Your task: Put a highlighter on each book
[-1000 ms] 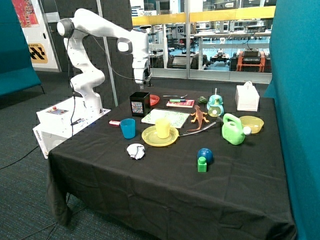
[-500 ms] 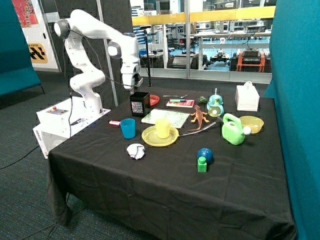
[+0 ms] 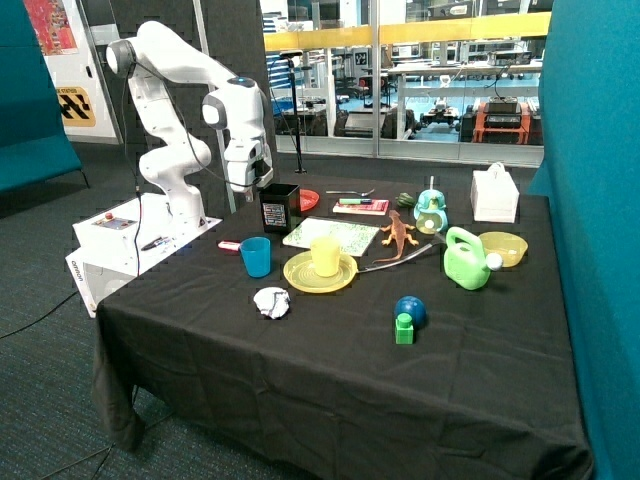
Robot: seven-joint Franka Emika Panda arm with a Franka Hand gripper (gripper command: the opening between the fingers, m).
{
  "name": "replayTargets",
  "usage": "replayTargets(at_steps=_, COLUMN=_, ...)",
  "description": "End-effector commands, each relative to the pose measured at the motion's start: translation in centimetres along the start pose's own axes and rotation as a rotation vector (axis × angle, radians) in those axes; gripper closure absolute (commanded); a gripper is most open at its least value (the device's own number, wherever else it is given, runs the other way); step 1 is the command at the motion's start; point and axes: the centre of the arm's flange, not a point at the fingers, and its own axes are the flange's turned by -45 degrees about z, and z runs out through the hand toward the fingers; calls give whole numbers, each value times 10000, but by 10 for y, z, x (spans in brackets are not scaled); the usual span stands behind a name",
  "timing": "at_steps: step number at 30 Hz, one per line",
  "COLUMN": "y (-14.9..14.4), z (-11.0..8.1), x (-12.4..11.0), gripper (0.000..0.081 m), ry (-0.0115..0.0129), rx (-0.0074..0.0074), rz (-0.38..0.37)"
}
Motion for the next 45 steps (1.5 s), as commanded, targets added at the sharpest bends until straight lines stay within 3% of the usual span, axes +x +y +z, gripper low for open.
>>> replayTargets(at_steps=1, y=21, z=25, x=-12, gripper=201, ry=-59, rx=-14, rz=674)
replayTargets(at_steps=14, y=33, z=59, x=-37, gripper=166, ry=-58, rx=-16, rz=1340)
replayTargets(at_steps=34, y=34, z=111, x=-43, gripper=180, ry=-57, rx=-18, rz=2067)
replayTargets(at_steps=45, y=34, z=123, x=-49, gripper=216, ry=-57, rx=-18, rz=2097)
